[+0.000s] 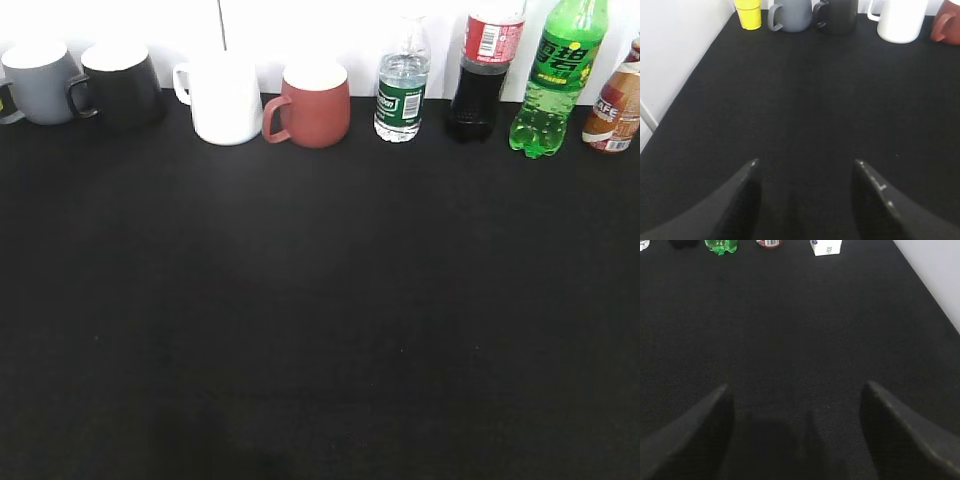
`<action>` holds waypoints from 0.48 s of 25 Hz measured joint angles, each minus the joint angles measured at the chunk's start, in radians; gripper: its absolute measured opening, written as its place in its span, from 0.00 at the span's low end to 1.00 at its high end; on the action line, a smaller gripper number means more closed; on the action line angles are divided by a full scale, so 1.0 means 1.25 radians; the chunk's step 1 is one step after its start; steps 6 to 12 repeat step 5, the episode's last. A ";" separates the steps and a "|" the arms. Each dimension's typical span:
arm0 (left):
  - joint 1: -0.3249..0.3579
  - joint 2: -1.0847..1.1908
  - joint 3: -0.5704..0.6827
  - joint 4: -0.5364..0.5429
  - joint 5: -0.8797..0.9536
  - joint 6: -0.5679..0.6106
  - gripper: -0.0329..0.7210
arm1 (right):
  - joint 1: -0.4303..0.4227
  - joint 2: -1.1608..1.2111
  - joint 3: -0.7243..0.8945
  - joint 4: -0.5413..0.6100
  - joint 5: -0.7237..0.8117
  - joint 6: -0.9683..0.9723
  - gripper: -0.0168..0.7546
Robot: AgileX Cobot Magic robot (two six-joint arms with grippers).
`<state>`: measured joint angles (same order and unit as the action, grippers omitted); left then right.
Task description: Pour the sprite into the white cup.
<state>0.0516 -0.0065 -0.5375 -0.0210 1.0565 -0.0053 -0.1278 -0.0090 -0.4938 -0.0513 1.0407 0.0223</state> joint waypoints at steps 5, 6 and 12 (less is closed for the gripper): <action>0.000 0.000 0.000 0.000 0.000 0.000 0.62 | 0.000 0.000 0.000 0.000 0.000 0.000 0.78; 0.000 0.000 0.000 0.000 0.000 0.000 0.62 | 0.000 0.000 0.000 0.000 0.000 0.000 0.78; 0.000 0.000 0.000 0.000 0.000 0.000 0.62 | 0.000 0.000 0.000 0.000 0.000 0.000 0.78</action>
